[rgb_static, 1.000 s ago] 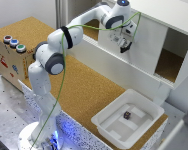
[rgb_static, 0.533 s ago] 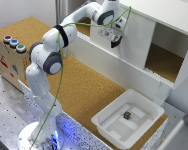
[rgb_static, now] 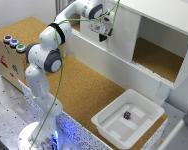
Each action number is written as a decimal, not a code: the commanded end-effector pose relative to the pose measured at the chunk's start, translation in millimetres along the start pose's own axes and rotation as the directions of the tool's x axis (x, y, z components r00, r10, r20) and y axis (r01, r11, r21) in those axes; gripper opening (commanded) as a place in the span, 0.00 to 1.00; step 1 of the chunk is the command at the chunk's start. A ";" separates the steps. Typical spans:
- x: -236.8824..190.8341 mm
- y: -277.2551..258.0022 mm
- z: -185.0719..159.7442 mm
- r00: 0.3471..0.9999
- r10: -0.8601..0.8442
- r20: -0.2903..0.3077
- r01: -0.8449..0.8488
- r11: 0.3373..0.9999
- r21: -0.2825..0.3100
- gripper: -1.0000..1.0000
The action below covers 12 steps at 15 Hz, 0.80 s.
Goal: Slide the door to the left, then let it go
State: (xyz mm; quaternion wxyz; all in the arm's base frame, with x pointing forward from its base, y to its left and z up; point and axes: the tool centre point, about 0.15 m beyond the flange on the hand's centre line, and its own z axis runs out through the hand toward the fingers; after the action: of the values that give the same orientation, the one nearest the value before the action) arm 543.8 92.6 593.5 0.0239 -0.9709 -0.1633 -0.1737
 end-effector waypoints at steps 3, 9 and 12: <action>46.8 -69.3 10.3 0.998 -0.059 -0.021 0.058 0.997 -0.057 0.00; 22.2 -94.0 0.2 0.995 -0.005 -0.103 -0.013 0.986 -0.167 1.00; -35.6 -90.7 -21.0 0.981 0.101 -0.163 -0.131 0.974 -0.187 1.00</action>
State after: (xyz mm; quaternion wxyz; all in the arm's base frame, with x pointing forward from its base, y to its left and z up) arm 541.8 162.3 595.6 0.0031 -0.9689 -0.1531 -0.1942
